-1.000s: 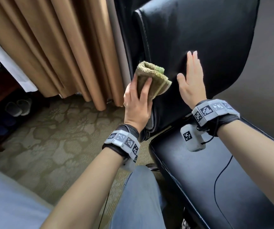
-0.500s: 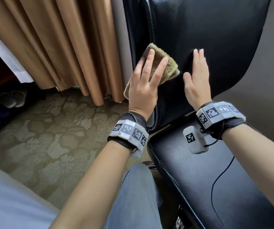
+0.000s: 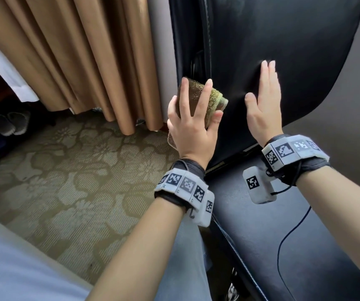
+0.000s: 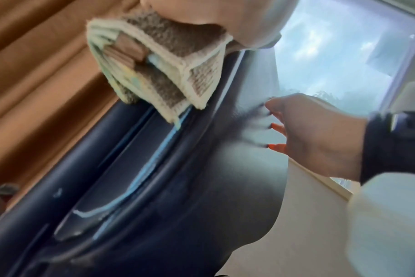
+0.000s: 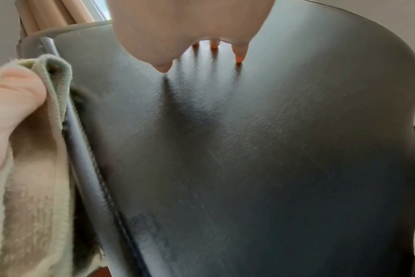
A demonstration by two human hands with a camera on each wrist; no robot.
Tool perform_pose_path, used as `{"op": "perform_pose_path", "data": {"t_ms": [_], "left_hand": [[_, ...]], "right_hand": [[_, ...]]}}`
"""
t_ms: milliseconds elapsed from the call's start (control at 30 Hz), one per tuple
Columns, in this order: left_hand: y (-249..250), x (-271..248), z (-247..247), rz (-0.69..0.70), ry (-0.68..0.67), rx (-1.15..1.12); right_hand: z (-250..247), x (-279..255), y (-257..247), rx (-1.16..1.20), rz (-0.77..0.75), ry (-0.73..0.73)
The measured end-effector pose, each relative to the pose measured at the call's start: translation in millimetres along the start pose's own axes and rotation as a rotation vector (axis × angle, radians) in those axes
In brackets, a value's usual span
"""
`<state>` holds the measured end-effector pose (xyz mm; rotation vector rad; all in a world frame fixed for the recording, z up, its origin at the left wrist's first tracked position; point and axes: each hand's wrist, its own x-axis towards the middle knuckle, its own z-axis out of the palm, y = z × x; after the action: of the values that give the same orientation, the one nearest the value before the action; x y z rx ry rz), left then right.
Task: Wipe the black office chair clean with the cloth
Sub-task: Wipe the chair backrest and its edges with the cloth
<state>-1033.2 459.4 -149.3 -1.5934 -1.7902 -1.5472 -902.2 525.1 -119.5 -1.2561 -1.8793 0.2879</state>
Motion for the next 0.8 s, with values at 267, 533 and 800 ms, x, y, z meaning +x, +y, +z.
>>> {"op": "perform_pose_path", "data": {"t_ms": [267, 533, 800], "left_hand": [[-18.9, -20.2, 17.5, -0.075, 0.105, -0.022], [5.2, 4.5, 1.2, -0.244, 0.192, -0.33], [-8.0, -13.0, 19.1, -0.072, 0.167, -0.13]], "right_hand": [[0.5, -0.1, 1.5, 0.002, 0.003, 0.016], [-2.4, -1.8, 4.5, -0.008, -0.008, -0.027], [-0.2, -0.4, 2.6, 0.009, 0.007, -0.026]]}}
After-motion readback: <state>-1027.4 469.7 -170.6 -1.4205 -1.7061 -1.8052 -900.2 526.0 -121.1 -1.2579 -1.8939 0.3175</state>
